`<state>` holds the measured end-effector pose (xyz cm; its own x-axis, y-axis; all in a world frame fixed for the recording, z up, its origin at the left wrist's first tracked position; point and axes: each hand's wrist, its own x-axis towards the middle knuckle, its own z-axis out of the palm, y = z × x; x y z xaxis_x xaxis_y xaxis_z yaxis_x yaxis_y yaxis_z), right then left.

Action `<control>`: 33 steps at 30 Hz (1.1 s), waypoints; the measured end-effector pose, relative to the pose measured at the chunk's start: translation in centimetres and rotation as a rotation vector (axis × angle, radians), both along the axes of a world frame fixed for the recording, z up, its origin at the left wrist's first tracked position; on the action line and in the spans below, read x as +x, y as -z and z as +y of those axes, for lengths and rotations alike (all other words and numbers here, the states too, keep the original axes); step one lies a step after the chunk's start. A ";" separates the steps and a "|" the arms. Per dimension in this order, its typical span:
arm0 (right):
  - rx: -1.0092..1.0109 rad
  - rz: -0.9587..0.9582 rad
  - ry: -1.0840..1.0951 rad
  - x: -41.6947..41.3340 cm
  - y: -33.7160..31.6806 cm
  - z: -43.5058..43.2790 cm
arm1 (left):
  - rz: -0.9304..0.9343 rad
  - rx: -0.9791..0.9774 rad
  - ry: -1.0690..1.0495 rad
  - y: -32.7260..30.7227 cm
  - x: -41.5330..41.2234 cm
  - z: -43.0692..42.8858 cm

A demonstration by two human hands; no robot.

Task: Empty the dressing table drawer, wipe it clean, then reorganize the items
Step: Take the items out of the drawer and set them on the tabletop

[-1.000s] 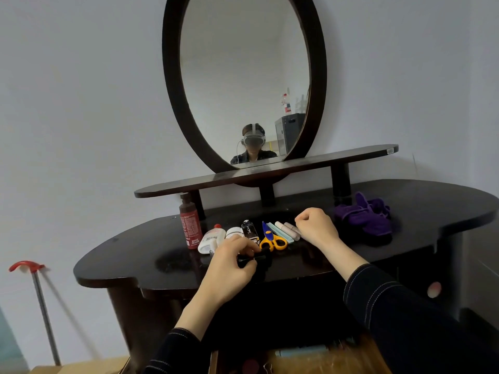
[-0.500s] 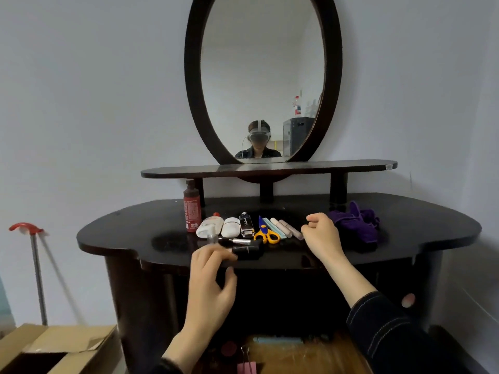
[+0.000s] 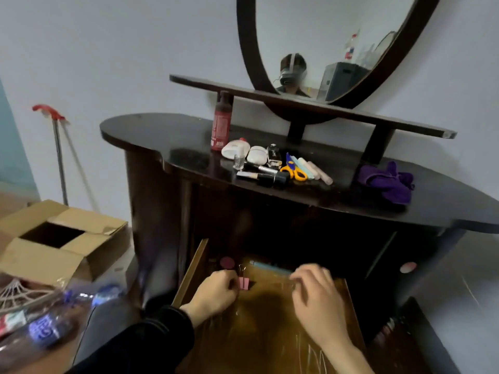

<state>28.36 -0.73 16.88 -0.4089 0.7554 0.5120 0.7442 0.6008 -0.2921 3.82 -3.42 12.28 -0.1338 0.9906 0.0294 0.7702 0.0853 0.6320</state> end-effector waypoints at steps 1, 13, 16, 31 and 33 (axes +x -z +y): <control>-0.115 -0.083 0.026 0.0 1.9 0.5 | 0.007 -0.033 0.004 0.7 0.0 0.3; -0.535 -0.344 0.217 -2.1 10.4 10.9 | -0.268 -0.130 -0.012 4.0 1.7 3.5; -0.530 -0.422 0.298 -4.4 10.2 13.6 | -0.199 -0.113 0.005 3.8 1.9 3.3; -0.472 -0.329 0.283 -2.9 10.8 11.3 | -0.047 -0.071 -0.082 4.4 1.4 3.2; -0.576 -0.142 0.291 -2.1 10.5 10.2 | 0.008 -0.024 -0.148 4.7 1.1 3.3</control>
<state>26.29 9.47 6.43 -0.1807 0.9822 -0.0507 0.9076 0.1467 -0.3933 4.90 -0.11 7.60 -0.2786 0.9604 0.0079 0.7530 0.2133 0.6224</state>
